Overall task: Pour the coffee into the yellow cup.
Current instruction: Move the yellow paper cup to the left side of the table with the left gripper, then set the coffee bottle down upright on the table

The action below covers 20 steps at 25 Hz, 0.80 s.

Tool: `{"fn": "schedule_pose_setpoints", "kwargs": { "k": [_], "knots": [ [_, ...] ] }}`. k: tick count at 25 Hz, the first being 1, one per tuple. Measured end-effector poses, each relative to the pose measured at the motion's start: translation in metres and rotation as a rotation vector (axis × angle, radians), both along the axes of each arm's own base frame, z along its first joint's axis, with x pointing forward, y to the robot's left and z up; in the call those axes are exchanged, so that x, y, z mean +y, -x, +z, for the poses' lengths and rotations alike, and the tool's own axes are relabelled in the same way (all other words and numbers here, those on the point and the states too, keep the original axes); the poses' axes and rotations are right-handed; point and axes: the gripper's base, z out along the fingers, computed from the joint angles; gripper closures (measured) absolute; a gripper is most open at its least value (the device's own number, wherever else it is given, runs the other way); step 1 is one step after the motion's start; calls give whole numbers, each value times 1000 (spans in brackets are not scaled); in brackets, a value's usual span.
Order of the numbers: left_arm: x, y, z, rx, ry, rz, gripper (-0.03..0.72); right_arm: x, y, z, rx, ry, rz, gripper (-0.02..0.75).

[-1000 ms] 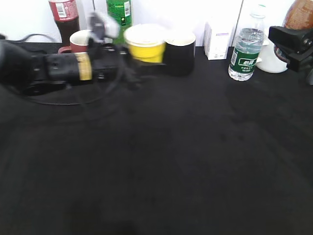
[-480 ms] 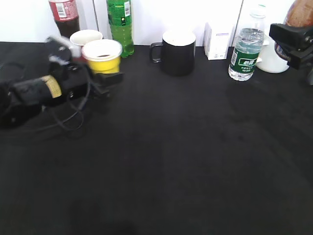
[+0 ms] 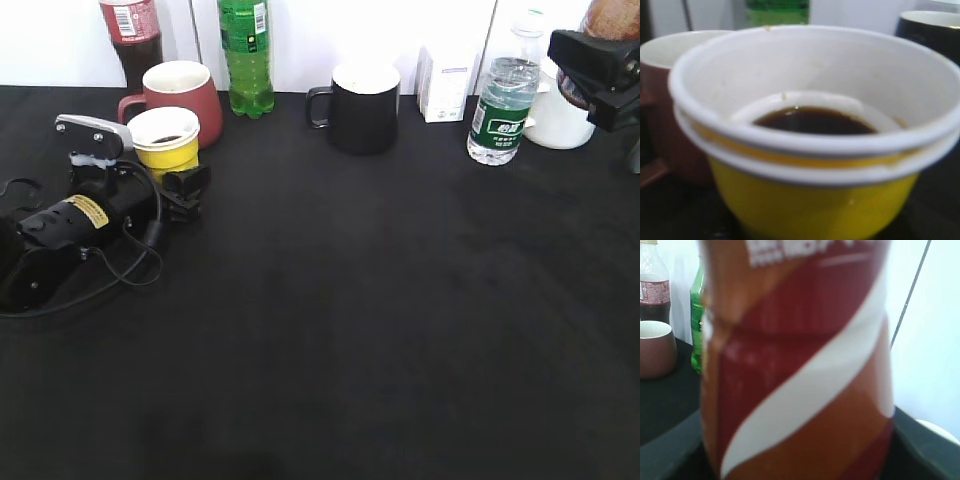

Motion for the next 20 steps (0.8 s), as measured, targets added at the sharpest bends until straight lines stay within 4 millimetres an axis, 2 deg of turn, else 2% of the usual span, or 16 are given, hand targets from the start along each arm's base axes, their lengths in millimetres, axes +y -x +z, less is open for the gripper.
{"fn": "schedule_pose_setpoints", "kwargs": {
  "k": [3, 4, 7, 10, 13, 16, 18, 20],
  "knots": [
    [0, 0, 0, 0, -2, -4, 228, 0, 0, 0, 0, -1, 0, 204],
    [-1, 0, 0, 0, -4, -10, 209, 0, 0, 0, 0, -1, 0, 204],
    [-1, 2, -2, 13, -11, -14, 90, 0, 0, 0, -1, -1, 1, 204],
    [2, 11, -5, 6, -11, -13, 67, 0, 0, 0, -1, -1, 1, 204],
    [11, 34, -6, 19, 17, 37, 67, -1, 0, 1, -1, -12, -8, 204],
    [20, 59, 2, 58, 15, 63, 67, -9, -9, -6, 45, -121, -113, 204],
    [26, 81, 15, 77, 9, 64, 74, -16, -21, -24, 105, -154, -193, 204],
    [24, 102, 44, 9, 16, -11, 90, -21, -32, -49, 162, -108, -265, 204]
  ]
}}
